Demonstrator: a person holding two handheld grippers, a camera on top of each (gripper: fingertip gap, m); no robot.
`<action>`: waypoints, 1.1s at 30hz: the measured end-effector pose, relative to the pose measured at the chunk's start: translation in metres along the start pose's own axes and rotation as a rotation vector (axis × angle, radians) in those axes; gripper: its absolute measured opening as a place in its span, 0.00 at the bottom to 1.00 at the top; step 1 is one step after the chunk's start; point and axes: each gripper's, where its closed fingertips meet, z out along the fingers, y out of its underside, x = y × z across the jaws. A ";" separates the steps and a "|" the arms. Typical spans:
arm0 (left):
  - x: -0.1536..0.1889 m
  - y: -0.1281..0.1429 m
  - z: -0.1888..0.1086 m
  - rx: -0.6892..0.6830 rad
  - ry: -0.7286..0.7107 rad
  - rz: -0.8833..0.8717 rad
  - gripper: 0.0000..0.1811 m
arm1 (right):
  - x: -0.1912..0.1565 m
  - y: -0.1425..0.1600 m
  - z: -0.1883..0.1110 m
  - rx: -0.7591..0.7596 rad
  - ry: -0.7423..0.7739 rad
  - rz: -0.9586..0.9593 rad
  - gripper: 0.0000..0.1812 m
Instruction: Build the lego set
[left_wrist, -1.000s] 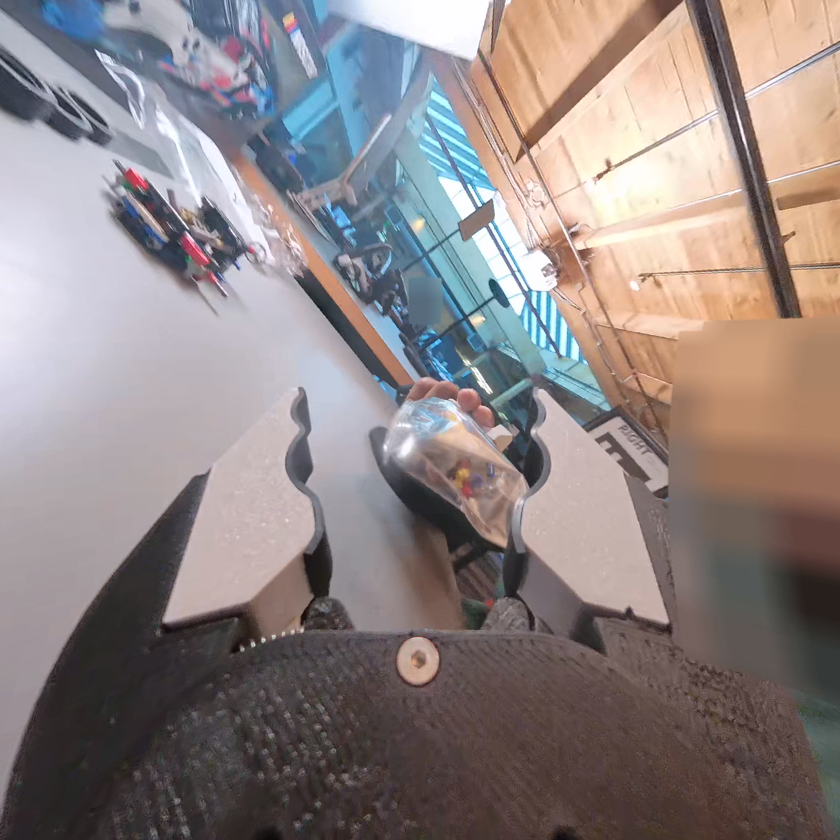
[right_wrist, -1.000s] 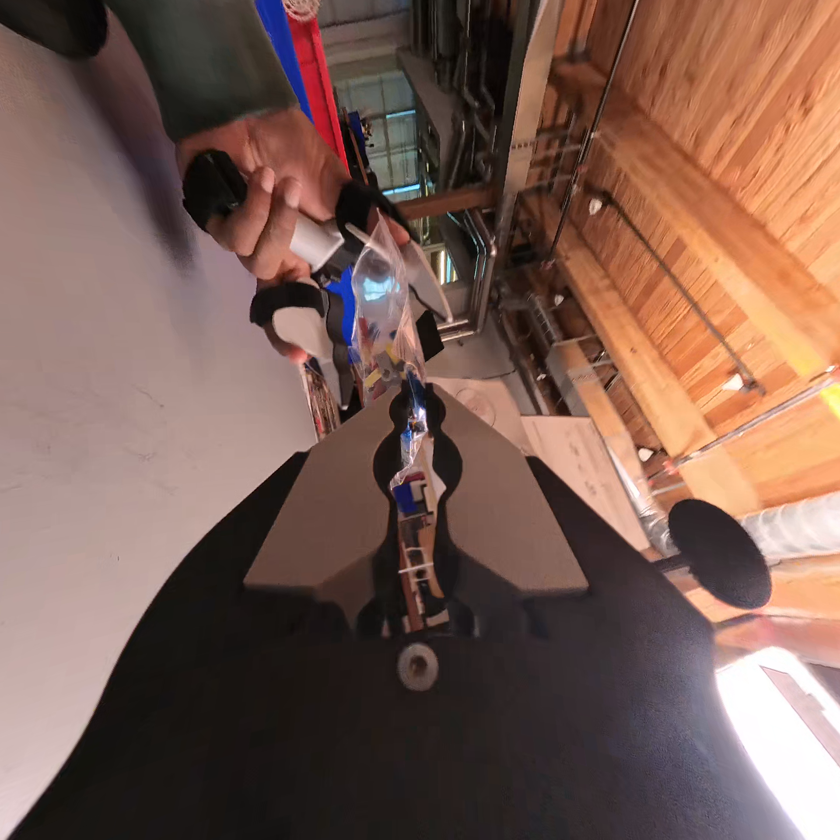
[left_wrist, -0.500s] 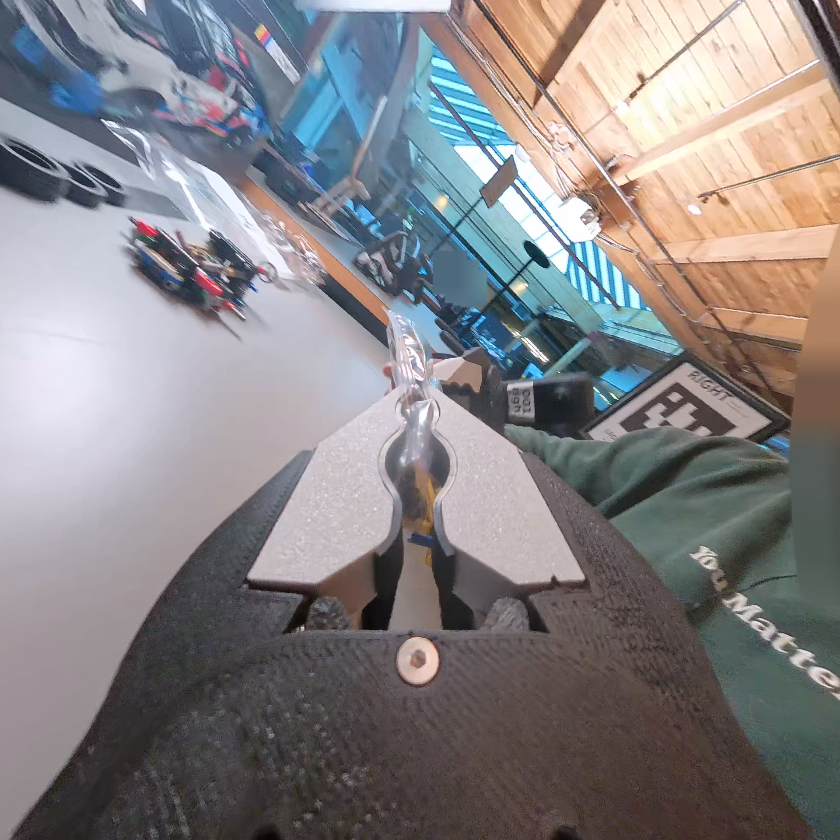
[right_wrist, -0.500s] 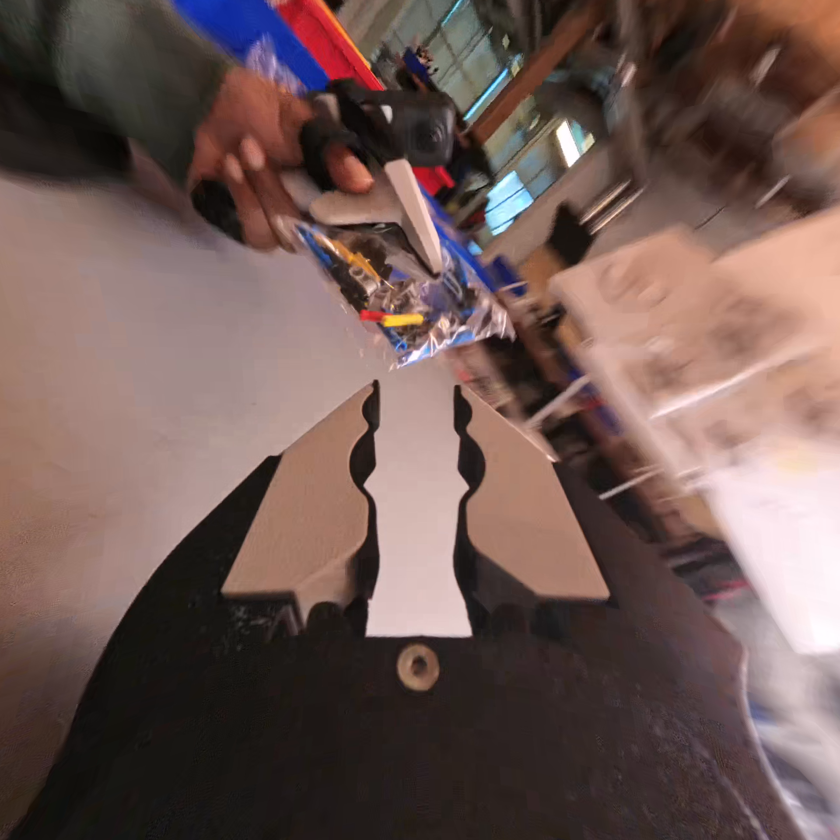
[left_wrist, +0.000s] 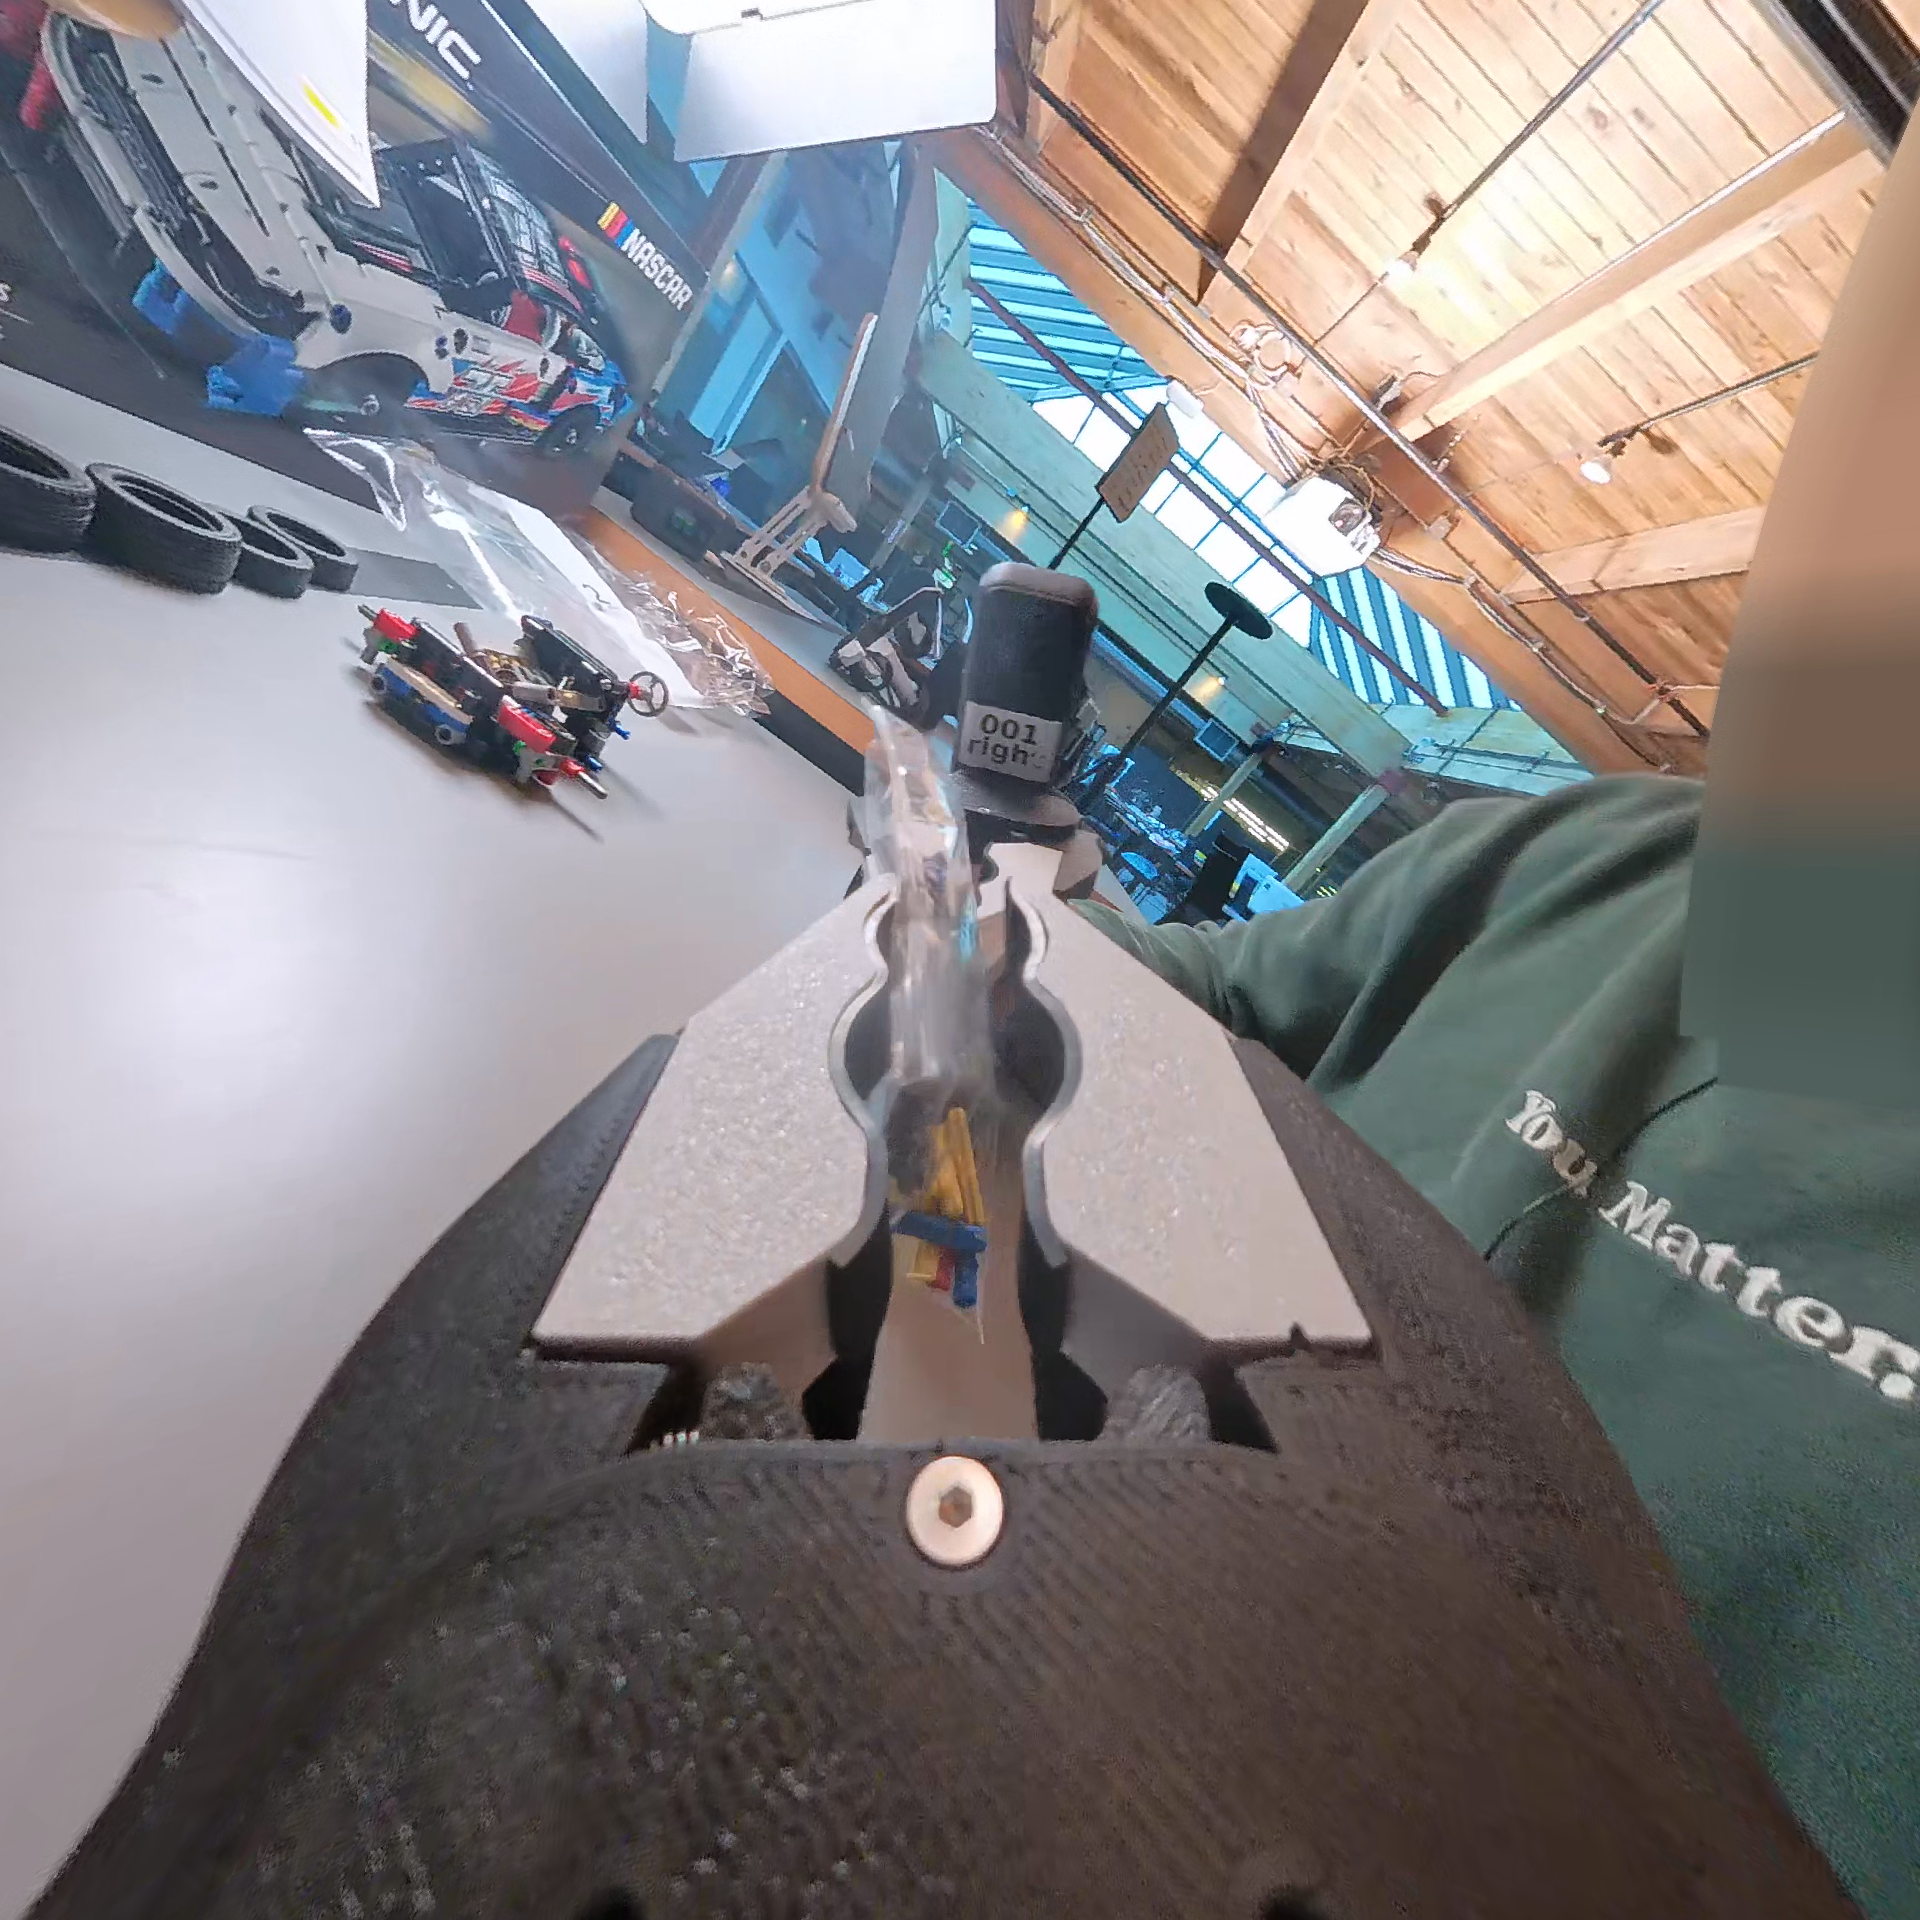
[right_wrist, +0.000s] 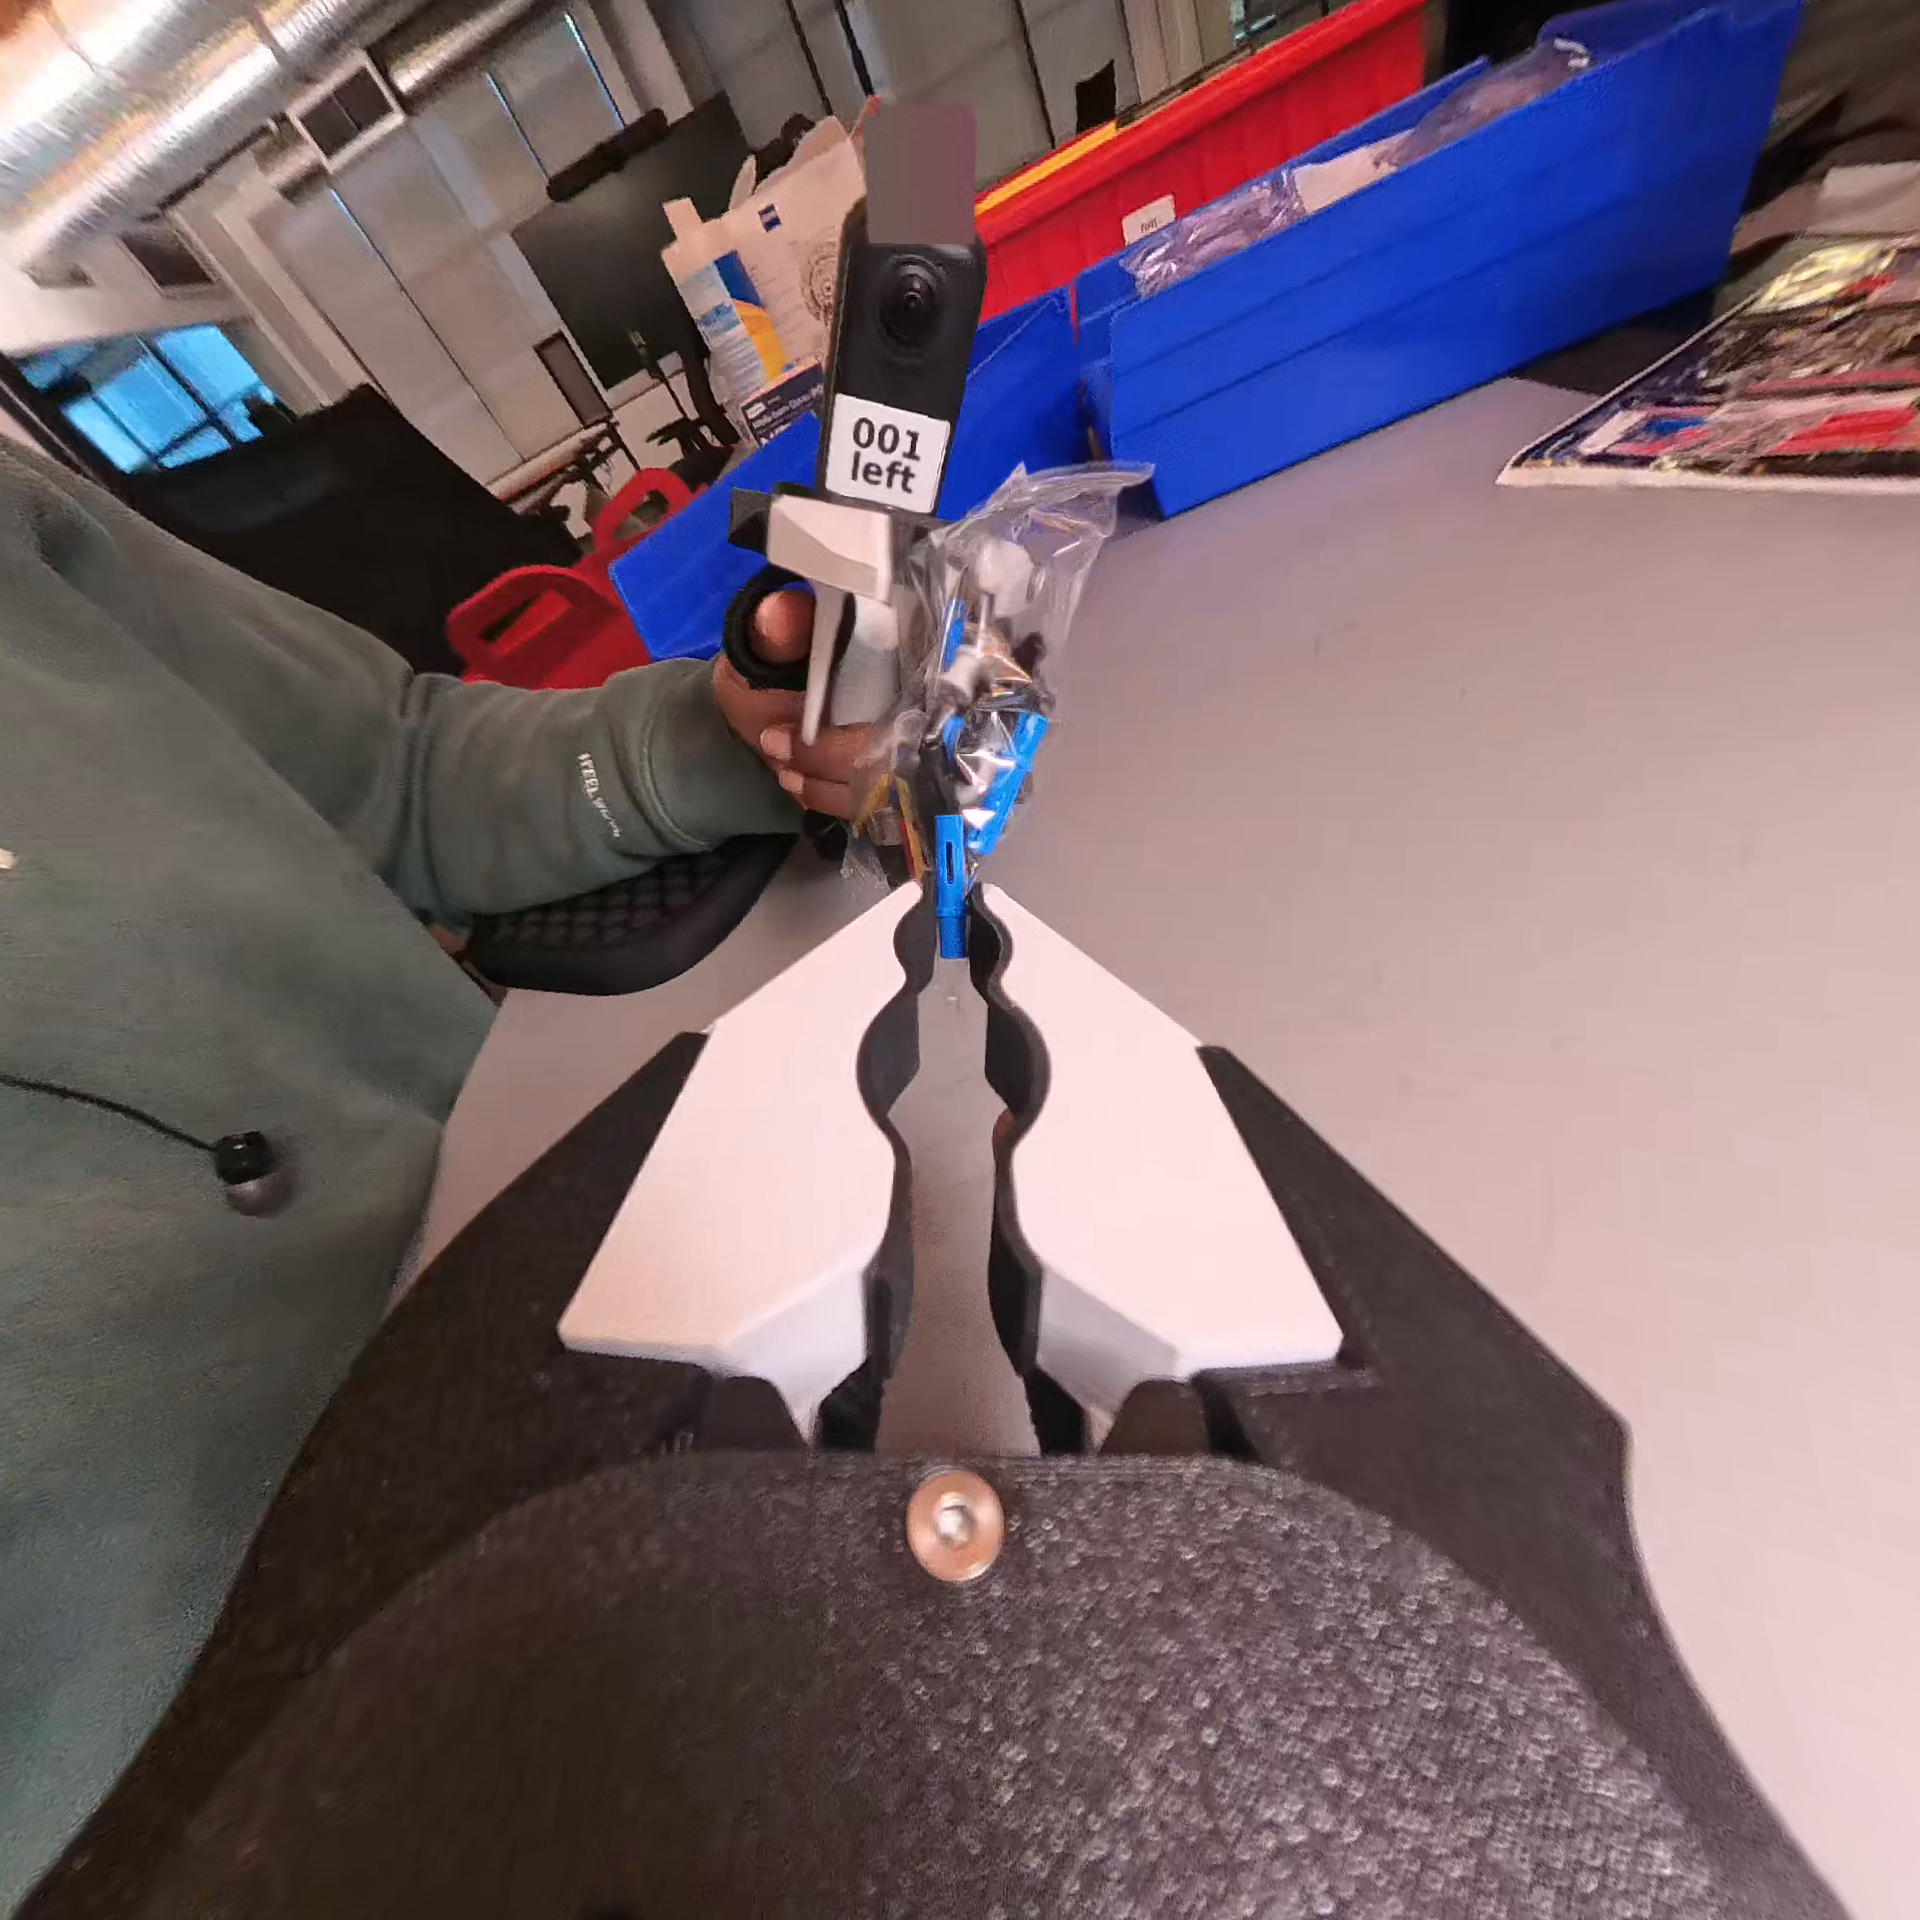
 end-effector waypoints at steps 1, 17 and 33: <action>0.001 0.000 0.000 -0.007 0.011 0.005 0.13 | 0.001 0.000 -0.001 0.004 -0.009 0.025 0.02; 0.012 -0.032 -0.007 0.183 -0.059 -0.008 0.00 | -0.007 -0.042 -0.002 0.218 0.056 0.159 0.23; 0.033 -0.061 0.008 -0.003 -0.182 0.572 0.35 | -0.013 -0.074 -0.012 -0.171 0.076 -0.394 0.00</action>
